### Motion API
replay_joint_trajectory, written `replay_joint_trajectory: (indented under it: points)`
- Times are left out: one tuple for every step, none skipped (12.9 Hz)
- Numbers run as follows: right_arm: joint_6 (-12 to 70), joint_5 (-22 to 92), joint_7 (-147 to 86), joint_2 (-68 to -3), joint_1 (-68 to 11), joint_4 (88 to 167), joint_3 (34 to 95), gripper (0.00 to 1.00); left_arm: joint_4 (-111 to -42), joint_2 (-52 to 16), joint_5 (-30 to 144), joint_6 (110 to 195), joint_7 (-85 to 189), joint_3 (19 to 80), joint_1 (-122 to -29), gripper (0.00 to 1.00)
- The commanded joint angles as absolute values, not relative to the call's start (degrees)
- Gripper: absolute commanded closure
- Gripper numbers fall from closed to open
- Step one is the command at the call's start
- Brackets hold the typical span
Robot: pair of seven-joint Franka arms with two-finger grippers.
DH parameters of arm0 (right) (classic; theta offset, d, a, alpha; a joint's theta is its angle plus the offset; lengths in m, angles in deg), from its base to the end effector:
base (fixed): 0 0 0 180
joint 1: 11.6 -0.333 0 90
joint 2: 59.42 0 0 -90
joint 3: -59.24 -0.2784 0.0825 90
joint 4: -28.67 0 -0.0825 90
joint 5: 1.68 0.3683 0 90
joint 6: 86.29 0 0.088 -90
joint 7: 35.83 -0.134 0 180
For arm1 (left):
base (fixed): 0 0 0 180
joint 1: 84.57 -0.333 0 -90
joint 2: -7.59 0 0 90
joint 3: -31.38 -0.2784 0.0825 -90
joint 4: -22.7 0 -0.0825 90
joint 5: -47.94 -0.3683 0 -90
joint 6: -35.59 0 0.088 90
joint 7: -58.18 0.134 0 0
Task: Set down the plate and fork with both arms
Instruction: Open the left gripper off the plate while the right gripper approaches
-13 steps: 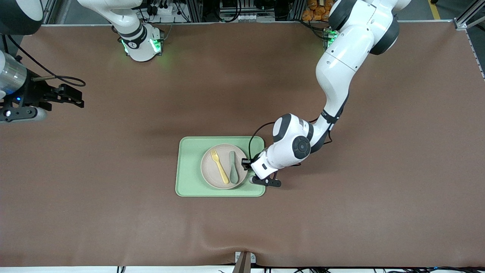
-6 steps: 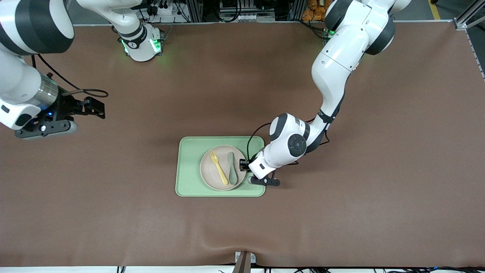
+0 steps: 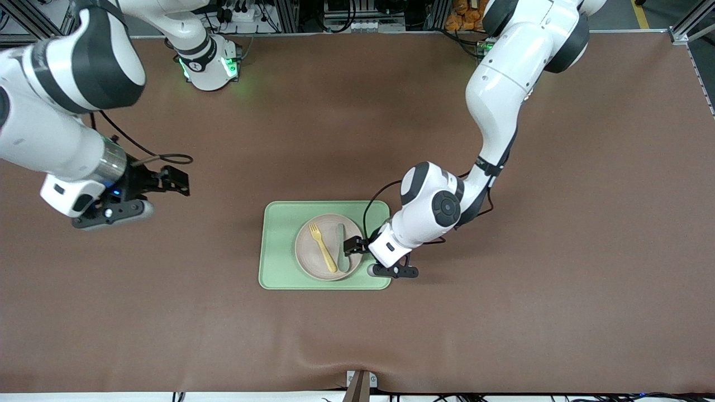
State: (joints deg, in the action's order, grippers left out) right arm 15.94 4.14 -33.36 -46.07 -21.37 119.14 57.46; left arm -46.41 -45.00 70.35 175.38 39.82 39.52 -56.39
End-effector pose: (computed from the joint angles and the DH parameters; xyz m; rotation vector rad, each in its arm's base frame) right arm 0.5920 0.1313 0.4413 -3.0189 -0.3350 0.0547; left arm 0.6207 -0.4295 0.2197 2.6400 0.0290 0.1274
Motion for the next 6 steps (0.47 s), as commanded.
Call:
replay_joint_trajectory:
  points:
    - [20.3, 5.61, -34.07, -42.31, -24.17, 118.68, 57.75, 0.0, -47.7, -39.19, 69.48, 169.82, 38.84, 36.3, -56.71, 0.0]
    - [23.19, 7.18, -33.98, -40.28, -25.57, 118.59, 57.75, 0.0, -48.05, -37.26, 66.95, 168.67, 39.02, 35.0, -58.02, 0.0]
    - [26.53, 8.5, -33.98, -38.0, -27.23, 118.5, 57.75, 0.0, -48.48, -36.02, 64.57, 166.74, 39.37, 34.9, -59.86, 0.0]
    - [29.6, 8.52, -33.98, -35.72, -29.08, 118.5, 57.84, 0.0, -48.49, -34.96, 63.16, 164.03, 39.46, 34.9, -62.05, 0.0]
    - [31.9, 7.82, -33.81, -33.69, -31.44, 118.5, 57.93, 0.0, -48.49, -34.43, 61.84, 161.82, 39.46, 34.81, -63.38, 0.0]
    - [33.4, 7.47, -33.8, -32.11, -33.03, 118.5, 57.93, 0.0, -48.58, -33.38, 60.17, 160.58, 39.37, 34.81, -64.09, 0.0]
